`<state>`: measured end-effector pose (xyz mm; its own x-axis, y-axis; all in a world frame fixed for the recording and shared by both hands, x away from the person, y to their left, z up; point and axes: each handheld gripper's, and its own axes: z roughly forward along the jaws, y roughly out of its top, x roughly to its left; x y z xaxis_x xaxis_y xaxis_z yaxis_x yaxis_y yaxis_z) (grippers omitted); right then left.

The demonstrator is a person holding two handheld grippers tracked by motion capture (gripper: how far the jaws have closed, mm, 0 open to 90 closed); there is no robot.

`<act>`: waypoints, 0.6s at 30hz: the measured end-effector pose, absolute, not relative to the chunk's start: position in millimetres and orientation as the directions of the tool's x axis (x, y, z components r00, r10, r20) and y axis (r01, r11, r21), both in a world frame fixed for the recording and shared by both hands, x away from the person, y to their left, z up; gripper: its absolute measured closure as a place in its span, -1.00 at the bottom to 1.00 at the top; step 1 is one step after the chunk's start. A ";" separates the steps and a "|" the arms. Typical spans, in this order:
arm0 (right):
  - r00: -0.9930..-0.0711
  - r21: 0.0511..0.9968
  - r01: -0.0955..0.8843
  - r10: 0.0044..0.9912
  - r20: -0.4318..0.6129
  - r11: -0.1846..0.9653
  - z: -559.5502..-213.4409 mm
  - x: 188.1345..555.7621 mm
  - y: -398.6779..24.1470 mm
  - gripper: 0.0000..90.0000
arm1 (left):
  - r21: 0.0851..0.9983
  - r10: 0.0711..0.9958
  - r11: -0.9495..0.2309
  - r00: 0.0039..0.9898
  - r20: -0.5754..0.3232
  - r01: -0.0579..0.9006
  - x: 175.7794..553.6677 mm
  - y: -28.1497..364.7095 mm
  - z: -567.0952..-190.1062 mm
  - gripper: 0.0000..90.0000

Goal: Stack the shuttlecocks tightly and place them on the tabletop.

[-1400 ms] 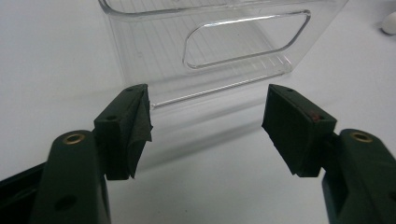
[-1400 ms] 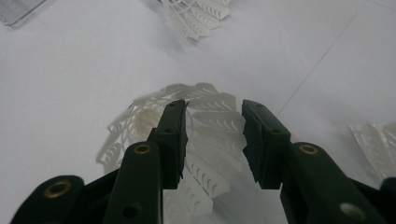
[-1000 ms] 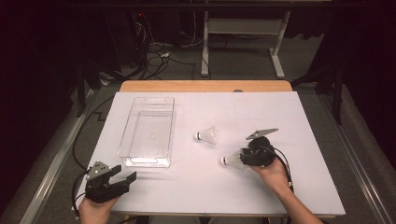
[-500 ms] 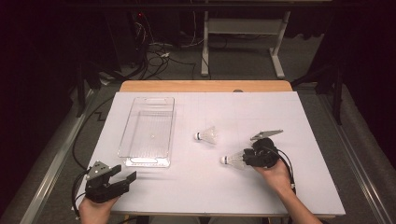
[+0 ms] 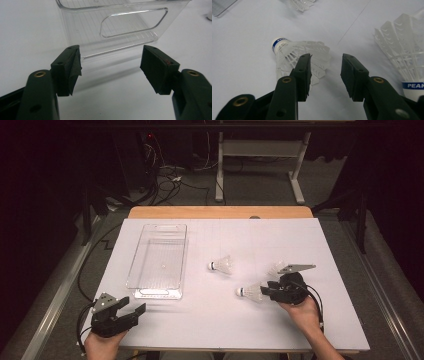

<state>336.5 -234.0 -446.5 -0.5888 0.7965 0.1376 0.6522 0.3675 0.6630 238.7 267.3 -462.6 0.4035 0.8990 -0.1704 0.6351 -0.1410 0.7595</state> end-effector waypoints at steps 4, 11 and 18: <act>-0.593 0.670 0.645 0.794 0.136 0.368 -445.8 329.6 -234.9 0.34 | 0.759 0.899 -0.141 0.403 -0.170 0.635 238.0 267.3 -462.2 -0.26; -0.599 0.672 0.641 0.790 0.134 0.372 -445.1 322.0 -234.6 0.34 | 0.759 0.899 -0.143 0.404 -0.168 0.635 238.5 267.0 -462.4 -0.26; -0.600 0.685 0.633 0.788 0.141 0.360 -441.6 315.4 -236.8 0.34 | 0.760 0.899 -0.142 0.404 -0.169 0.634 238.3 267.0 -462.3 -0.26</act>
<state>315.4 -236.8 -441.6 -0.5996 0.7878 0.1407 0.6334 0.3597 0.6851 238.3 267.0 -462.3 0.4038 0.8991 -0.1690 0.6337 -0.1417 0.7605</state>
